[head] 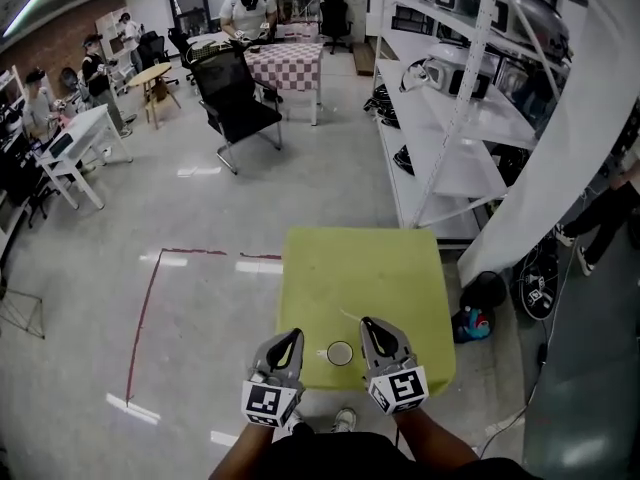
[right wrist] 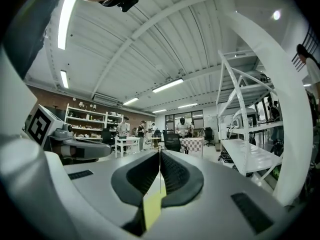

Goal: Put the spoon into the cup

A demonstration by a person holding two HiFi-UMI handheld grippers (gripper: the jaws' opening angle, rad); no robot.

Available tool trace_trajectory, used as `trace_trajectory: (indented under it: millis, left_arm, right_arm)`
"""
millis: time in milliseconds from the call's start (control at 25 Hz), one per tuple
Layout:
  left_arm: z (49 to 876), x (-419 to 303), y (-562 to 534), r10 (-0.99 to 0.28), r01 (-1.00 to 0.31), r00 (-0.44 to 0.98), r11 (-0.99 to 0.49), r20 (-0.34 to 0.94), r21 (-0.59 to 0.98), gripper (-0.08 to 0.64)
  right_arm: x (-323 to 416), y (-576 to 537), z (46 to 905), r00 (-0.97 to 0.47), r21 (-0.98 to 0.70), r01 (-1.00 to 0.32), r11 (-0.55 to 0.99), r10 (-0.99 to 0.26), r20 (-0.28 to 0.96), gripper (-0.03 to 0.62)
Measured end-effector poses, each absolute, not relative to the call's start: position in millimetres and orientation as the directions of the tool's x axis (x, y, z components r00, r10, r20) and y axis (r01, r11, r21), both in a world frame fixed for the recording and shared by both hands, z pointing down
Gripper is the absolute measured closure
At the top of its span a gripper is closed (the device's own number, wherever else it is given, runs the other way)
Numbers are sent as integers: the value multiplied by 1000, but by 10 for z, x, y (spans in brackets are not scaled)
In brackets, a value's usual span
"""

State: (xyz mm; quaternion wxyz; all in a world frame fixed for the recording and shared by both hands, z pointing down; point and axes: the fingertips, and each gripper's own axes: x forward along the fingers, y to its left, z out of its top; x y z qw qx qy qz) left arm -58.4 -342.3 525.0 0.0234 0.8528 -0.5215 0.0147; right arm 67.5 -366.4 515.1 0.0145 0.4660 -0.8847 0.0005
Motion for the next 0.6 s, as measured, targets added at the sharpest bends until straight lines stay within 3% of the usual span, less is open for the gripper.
trace_trajectory:
  millis: [600]
  left_arm:
    - [5935,-678,-3500,-871,-889,453,-457,190,26,554]
  right_arm:
    - [727,-3409,6230,-549,-48,-825,563,-779,303,581]
